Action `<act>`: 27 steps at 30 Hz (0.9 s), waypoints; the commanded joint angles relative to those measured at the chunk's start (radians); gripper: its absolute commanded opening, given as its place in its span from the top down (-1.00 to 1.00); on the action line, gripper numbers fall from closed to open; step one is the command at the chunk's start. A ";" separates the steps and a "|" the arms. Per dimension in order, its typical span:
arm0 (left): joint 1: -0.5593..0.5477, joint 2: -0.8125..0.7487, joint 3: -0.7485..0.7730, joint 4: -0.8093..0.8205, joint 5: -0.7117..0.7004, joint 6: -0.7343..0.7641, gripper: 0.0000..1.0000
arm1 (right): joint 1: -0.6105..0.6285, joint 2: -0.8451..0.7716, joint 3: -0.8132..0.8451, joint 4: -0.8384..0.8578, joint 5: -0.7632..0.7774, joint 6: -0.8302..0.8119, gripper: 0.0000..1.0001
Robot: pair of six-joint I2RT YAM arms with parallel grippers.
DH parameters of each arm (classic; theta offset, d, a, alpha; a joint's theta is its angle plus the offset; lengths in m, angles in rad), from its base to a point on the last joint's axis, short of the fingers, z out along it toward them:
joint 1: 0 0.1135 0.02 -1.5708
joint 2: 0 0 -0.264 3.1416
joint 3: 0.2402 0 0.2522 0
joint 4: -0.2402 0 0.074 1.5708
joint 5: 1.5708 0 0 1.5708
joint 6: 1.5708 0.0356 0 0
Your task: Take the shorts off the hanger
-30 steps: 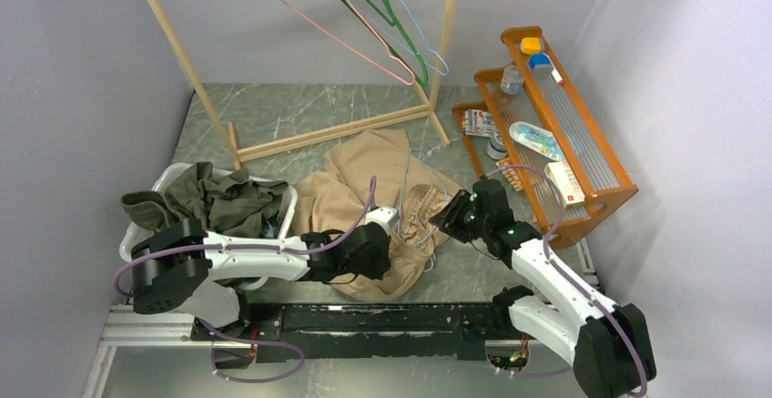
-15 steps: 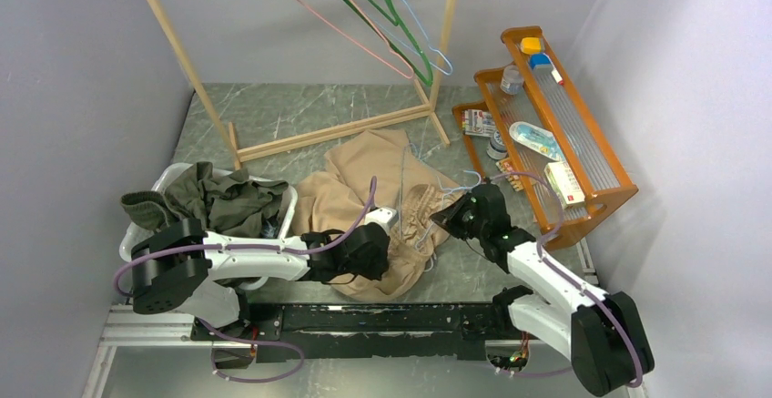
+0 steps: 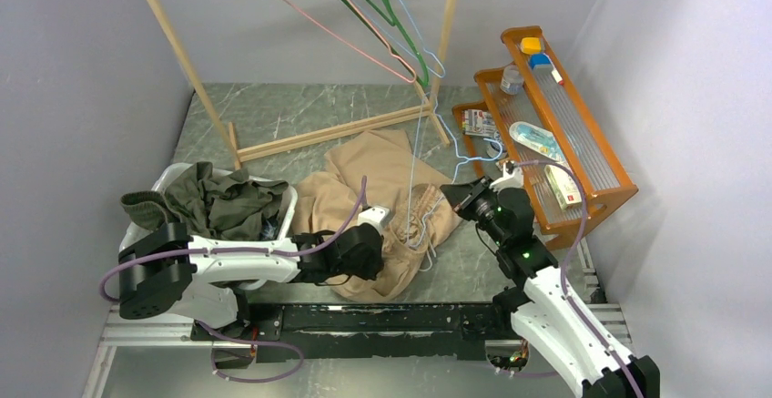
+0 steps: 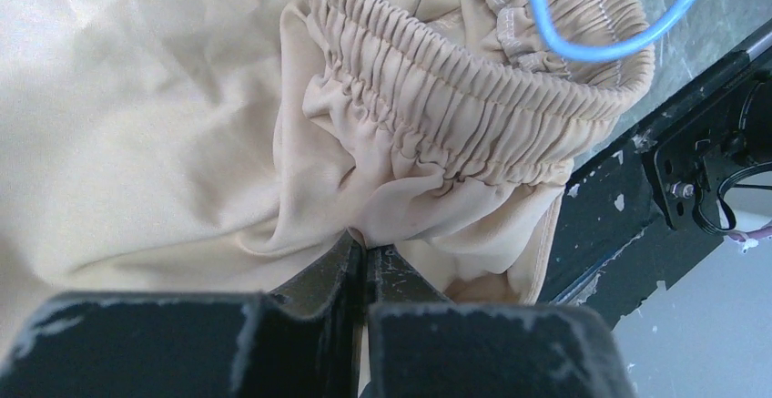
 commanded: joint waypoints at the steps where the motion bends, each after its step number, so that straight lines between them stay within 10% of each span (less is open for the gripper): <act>1: -0.005 -0.020 -0.013 -0.021 -0.012 -0.008 0.86 | -0.002 -0.017 0.060 -0.018 0.108 -0.066 1.00; 6: -0.005 -0.069 -0.032 -0.059 -0.070 -0.045 0.81 | -0.002 -0.019 0.142 -0.120 0.148 -0.122 1.00; 11: -0.005 -0.145 -0.035 -0.077 -0.108 -0.065 -0.13 | -0.002 -0.068 0.150 -0.222 0.044 -0.122 1.00; 15: 0.008 -0.205 -0.026 -0.047 -0.148 -0.019 -0.49 | -0.001 -0.101 0.126 -0.257 -0.124 -0.141 1.00; 27: 0.290 -0.287 0.034 0.071 0.046 -0.037 -0.60 | 0.007 -0.043 0.077 -0.229 -0.519 -0.169 1.00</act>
